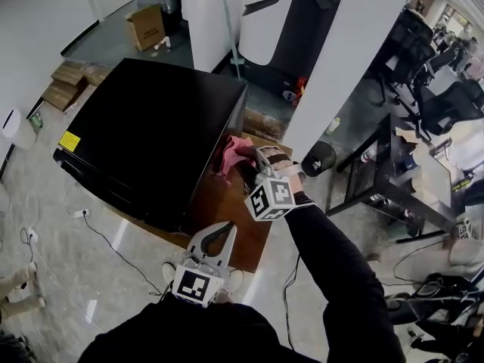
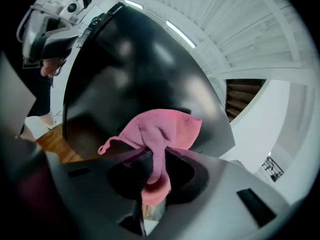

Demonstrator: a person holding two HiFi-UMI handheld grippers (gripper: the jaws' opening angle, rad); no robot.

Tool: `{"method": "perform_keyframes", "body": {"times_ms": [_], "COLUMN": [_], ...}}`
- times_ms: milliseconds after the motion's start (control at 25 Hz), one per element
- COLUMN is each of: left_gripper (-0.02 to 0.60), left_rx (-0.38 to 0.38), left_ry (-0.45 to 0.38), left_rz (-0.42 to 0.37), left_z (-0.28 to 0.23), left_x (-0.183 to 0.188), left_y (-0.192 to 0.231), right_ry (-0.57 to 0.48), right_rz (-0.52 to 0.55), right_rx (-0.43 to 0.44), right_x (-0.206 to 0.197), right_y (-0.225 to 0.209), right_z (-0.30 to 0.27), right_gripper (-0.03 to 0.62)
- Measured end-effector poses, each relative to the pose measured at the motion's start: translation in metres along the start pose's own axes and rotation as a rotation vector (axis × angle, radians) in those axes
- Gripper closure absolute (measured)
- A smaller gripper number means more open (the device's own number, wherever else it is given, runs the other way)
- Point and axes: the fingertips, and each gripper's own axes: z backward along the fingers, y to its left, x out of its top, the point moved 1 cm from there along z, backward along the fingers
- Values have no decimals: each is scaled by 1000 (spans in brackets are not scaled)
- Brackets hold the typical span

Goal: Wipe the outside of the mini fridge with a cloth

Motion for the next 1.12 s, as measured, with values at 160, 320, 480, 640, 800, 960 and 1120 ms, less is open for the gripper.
{"method": "perform_keyframes", "body": {"times_ms": [160, 320, 480, 640, 800, 960, 1120], "left_gripper": [577, 577, 577, 577, 577, 577, 577], "left_rx": [-5, 1, 9, 11, 6, -1, -3], "left_ry": [6, 21, 46, 69, 79, 83, 94], "left_rz": [2, 17, 28, 36, 39, 46, 43], "left_z": [-4, -4, -4, -8, -6, 1, 11], "left_x": [-6, -15, -28, -43, -50, -53, -55], "left_y": [1, 5, 14, 18, 18, 17, 17], "right_ry": [-8, 7, 11, 66, 143, 226, 275], "right_rz": [-55, -171, -283, -340, -364, -349, -380], "right_rx": [-13, 46, 39, 62, 118, 196, 251], "right_x": [-5, -26, -46, -78, -105, -123, -132], "right_y": [4, 28, 50, 82, 123, 161, 184], "right_z": [-17, -33, -52, -76, -100, -117, -127], "right_gripper": [528, 528, 528, 528, 528, 528, 525]}}
